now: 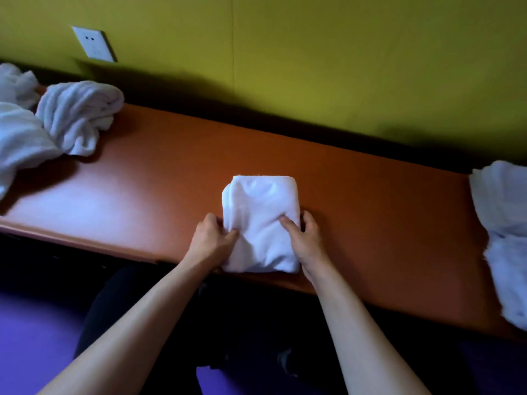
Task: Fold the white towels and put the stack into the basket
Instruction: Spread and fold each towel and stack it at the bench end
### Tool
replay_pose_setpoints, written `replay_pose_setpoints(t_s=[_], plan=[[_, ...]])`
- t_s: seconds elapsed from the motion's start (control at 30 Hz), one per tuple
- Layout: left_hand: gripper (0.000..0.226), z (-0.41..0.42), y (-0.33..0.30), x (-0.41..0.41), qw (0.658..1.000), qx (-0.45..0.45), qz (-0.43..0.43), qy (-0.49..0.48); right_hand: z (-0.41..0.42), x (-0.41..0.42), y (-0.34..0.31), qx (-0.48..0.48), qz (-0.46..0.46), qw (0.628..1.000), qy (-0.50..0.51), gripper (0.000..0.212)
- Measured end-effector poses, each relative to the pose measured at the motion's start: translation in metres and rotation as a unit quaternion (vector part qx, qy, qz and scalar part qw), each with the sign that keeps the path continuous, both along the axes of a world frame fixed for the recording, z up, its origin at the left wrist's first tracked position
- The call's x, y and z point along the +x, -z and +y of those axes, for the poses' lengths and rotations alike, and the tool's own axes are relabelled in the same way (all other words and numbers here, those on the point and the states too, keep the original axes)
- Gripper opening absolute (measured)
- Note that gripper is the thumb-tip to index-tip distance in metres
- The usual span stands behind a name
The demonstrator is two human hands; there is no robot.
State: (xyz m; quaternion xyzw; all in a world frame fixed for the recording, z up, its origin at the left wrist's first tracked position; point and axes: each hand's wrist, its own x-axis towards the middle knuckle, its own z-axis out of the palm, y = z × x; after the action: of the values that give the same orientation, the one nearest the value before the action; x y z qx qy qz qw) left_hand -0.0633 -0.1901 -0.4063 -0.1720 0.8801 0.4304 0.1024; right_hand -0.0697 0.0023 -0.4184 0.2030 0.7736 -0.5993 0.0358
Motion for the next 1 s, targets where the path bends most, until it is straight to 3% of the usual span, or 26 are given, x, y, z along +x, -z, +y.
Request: replay_pose_setpoints(t_s=[0.07,0.23,0.4,0.53,0.63,0.7,0.83,1.0], plan=[[0.026,0.025,-0.003,0.005,1.000,0.024,-0.006,-0.003,0.018,0.007,-0.006,0.001,0.029,0.999,0.028,0.024],[0.026,0.081,-0.010,0.010,0.996,0.079,-0.038,0.011,0.076,0.026,-0.014,-0.012,0.030,0.998,0.061,0.064],[0.048,0.160,-0.030,0.021,0.970,0.214,-0.108,0.030,0.160,0.057,-0.035,-0.017,0.036,0.993,0.109,0.042],[0.045,0.220,-0.042,0.032,0.962,0.254,-0.077,0.060,0.222,0.085,-0.052,0.003,0.027,0.989,0.143,0.062],[0.048,0.265,-0.055,0.040,0.953,0.277,-0.059,0.103,0.270,0.103,-0.069,0.057,0.036,0.986,0.155,0.036],[0.048,0.296,-0.066,0.045,0.934,0.325,-0.087,0.121,0.301,0.113,-0.079,0.083,0.053,0.980,0.173,0.035],[0.044,0.354,-0.084,0.048,0.918,0.348,-0.099,0.165,0.356,0.131,-0.099,0.039,0.069,0.976,0.201,0.018],[0.045,0.421,-0.100,0.031,0.919,0.329,-0.012,0.216,0.424,0.128,-0.114,0.055,0.096,0.968,0.226,0.006]])
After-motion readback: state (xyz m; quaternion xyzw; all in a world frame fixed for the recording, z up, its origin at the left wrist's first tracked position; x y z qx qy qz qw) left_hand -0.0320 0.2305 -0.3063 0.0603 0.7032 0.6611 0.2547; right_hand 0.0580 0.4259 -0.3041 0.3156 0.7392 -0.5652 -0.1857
